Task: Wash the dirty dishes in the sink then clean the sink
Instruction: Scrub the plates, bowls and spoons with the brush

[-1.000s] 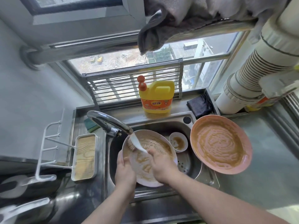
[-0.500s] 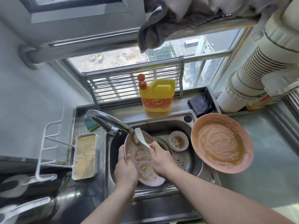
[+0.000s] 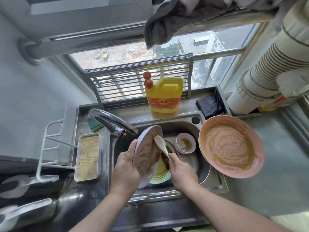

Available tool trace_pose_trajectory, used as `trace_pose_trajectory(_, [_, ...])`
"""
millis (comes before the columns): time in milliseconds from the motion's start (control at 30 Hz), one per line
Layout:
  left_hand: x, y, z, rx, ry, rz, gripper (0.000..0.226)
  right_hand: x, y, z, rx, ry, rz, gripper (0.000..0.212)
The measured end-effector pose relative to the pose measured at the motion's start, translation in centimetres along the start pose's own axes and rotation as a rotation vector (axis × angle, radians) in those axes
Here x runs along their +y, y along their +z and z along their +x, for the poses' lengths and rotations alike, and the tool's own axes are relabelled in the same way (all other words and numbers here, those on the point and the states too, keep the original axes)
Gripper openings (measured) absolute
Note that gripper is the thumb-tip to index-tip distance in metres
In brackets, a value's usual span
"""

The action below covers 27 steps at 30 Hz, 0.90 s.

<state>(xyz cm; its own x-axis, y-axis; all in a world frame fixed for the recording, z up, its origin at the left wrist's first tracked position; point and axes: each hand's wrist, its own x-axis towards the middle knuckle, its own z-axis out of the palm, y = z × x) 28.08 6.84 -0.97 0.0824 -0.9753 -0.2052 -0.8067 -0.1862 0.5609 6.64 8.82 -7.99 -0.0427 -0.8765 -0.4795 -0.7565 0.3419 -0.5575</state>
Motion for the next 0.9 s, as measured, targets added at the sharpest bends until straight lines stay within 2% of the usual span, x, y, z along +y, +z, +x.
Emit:
trace_pose_trajectory(100, [0.5, -0.1, 0.6, 0.079, -0.013, -0.142, 0.083, 0.7, 0.2, -0.1, -0.080, 0.011, -0.069, 0.013])
trace_pose_trajectory(233, [-0.1, -1.2, 1.4, 0.094, 0.085, -0.091, 0.092, 1.8, 1.0, -2.0, -0.308, -0.161, -0.186, 0.021])
trace_pose_trajectory(300, [-0.7, -1.4, 1.2, 0.057, 0.176, -0.045, 0.098, 2.1, -0.2, -1.3, -0.301, -0.209, -0.262, 0.022])
trace_pose_trajectory(367, [-1.2, -1.4, 0.8, 0.036, 0.274, -0.029, 0.104, 2.7, -2.1, 0.5, -0.211, -0.178, -0.297, 0.019])
trace_pose_trajectory(433, [-1.3, -1.3, 0.9, 0.061, 0.291, -0.030, 0.109, 2.9, -3.3, 1.6, -0.173, -0.169, -0.298, 0.019])
trace_pose_trajectory(567, [-0.7, -1.1, 1.6, 0.110, 0.333, -0.044, 0.109, 1.6, 0.2, -2.4, -0.378, -0.259, -0.208, 0.029])
trace_pose_trajectory(600, [-0.8, -1.0, 1.7, 0.106, 0.356, -0.044, 0.109, 1.6, 0.4, -3.1, -0.382, -0.249, -0.181, 0.031])
trace_pose_trajectory(767, [-1.0, -0.6, 1.4, 0.068, 0.260, -0.077, 0.104, 3.7, -3.3, 0.3, -0.196, -0.123, -0.194, 0.021])
trace_pose_trajectory(833, [-0.6, -0.2, 1.2, 0.095, 0.229, -0.095, 0.103, 2.4, -2.2, -0.8, -0.257, -0.209, -0.204, 0.024])
trace_pose_trajectory(900, [-0.6, 0.1, 1.4, 0.076, 0.225, -0.097, 0.101, 1.1, -0.1, -3.0, -0.385, -0.271, -0.206, 0.030])
